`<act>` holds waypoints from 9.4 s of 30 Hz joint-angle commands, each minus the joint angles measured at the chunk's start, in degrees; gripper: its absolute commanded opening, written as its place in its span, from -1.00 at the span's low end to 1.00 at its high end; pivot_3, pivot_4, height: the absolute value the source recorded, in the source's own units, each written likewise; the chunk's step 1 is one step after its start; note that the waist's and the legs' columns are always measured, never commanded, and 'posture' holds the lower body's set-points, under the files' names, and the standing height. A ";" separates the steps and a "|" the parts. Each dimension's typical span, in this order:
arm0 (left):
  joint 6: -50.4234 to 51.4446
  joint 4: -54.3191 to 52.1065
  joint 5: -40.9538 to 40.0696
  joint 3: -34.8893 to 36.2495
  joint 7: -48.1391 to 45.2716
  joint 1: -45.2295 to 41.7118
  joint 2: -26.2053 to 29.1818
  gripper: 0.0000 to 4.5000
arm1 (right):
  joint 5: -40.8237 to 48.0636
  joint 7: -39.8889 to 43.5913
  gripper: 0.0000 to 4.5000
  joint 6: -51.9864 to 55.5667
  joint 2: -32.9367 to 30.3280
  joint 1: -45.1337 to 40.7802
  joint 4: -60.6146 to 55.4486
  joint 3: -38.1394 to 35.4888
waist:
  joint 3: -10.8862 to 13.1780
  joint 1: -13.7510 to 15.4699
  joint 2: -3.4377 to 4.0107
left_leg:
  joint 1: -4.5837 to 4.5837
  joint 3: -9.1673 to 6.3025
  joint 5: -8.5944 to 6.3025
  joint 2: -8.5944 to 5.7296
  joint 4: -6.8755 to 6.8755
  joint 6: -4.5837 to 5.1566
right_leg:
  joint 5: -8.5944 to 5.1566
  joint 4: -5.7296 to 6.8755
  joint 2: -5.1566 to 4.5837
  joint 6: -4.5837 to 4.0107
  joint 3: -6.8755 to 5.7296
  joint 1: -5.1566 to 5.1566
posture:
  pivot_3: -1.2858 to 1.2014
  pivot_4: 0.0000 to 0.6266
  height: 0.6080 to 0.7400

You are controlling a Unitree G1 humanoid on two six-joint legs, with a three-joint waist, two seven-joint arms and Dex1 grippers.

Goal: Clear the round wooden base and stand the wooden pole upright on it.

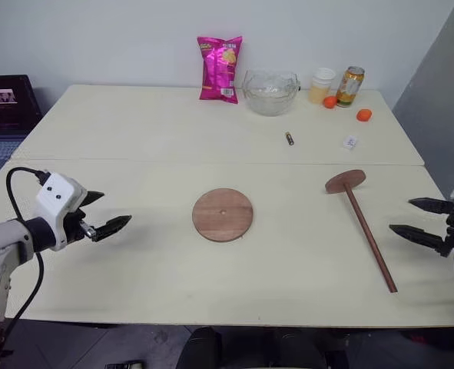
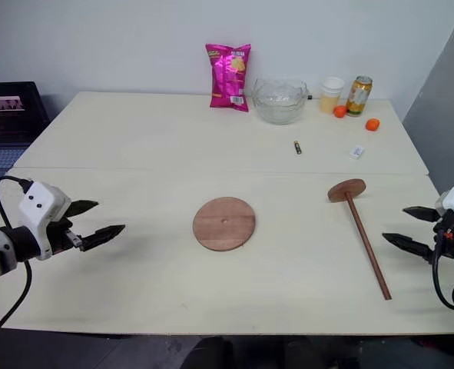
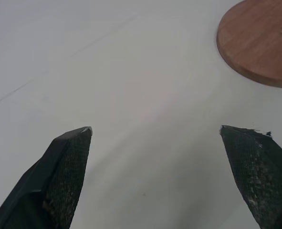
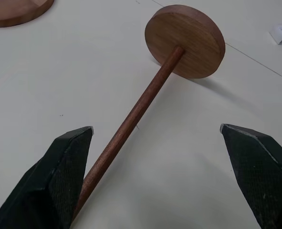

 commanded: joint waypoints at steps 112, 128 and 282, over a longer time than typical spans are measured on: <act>-4.06 -9.62 -10.61 0.33 -14.42 3.43 -2.61 1.00 | -1.33 -30.40 -0.89 8.13 50.40 -36.20 -18.72 25.07 | -0.04 -1.53 -0.06 | -0.30 -0.05 0.00 0.01 -0.01 0.00 | 0.02 0.09 0.06 0.00 0.07 -0.41 | 0.03 -0.52 1.00; -0.43 -8.89 -10.46 -4.61 -11.89 -0.65 -2.63 1.00 | -9.21 -27.57 -0.89 -16.72 61.01 -36.27 1.00 34.87 | -0.08 -1.52 -0.13 | -0.27 -0.05 0.01 0.00 0.01 -0.01 | 0.03 0.19 0.05 -0.02 0.07 -0.43 | 0.03 -0.52 1.00; -4.46 -4.19 -5.92 -12.04 -14.58 -5.93 -0.66 1.00 | -22.00 -24.61 -0.89 -5.04 55.88 -33.53 23.93 46.45 | -2.09 -1.76 0.20 | 1.53 0.55 -0.01 0.01 -1.02 0.00 | -0.04 -0.01 0.09 -0.07 0.76 0.58 | 0.03 -0.52 1.00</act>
